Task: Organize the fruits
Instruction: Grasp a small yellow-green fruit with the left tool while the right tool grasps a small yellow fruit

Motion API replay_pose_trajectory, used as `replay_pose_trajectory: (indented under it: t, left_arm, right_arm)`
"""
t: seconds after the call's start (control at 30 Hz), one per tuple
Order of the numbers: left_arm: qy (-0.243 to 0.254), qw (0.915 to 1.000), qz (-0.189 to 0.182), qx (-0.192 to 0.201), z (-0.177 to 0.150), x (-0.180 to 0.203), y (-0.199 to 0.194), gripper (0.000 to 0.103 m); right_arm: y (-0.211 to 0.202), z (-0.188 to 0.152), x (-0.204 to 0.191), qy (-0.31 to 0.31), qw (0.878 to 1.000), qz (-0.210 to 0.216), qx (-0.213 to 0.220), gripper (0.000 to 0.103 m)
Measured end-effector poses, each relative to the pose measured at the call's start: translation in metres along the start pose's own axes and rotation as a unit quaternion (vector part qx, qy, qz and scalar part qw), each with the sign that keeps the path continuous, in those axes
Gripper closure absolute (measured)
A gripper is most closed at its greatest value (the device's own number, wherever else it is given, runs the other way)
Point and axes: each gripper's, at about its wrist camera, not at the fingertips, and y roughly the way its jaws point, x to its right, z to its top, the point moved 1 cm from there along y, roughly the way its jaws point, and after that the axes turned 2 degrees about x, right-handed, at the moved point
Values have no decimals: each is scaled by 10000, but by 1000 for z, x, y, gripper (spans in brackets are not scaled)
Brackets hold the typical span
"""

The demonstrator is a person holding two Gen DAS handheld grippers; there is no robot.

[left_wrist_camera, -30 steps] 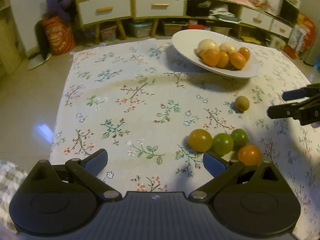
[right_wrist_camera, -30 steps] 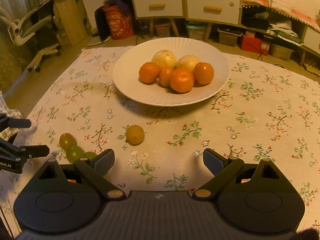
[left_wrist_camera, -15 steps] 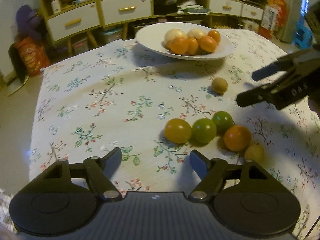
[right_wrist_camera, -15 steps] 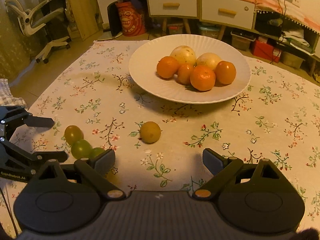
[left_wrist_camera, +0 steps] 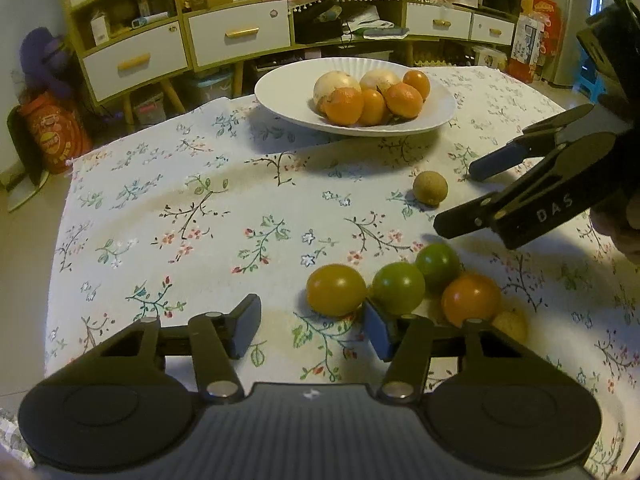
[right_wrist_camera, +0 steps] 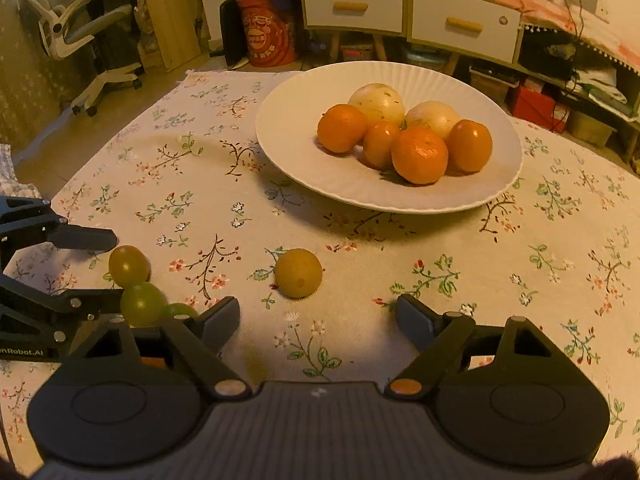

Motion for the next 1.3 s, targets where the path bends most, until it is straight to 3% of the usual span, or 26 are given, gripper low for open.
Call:
replay_pose_trajectory:
  t: [0.23, 0.77, 1.17, 1.3]
  left_arm:
    - [-115, 9999, -20, 64, 3, -2, 4, 57]
    - [-123, 9998, -136, -53, 7, 2, 3, 82]
    - [-135, 9998, -105, -104, 9, 3, 4, 83]
    - [-203, 9996, -120, -120, 10, 2, 3, 83]
  right_arm:
    - [2, 2, 2, -53, 9999, -20, 84, 33]
    - [2, 5, -2, -184, 9996, 88, 197, 58]
    - [4, 7, -5, -278, 9994, 166, 148, 78]
    - [3, 7, -3, -196, 9995, 218, 136, 79]
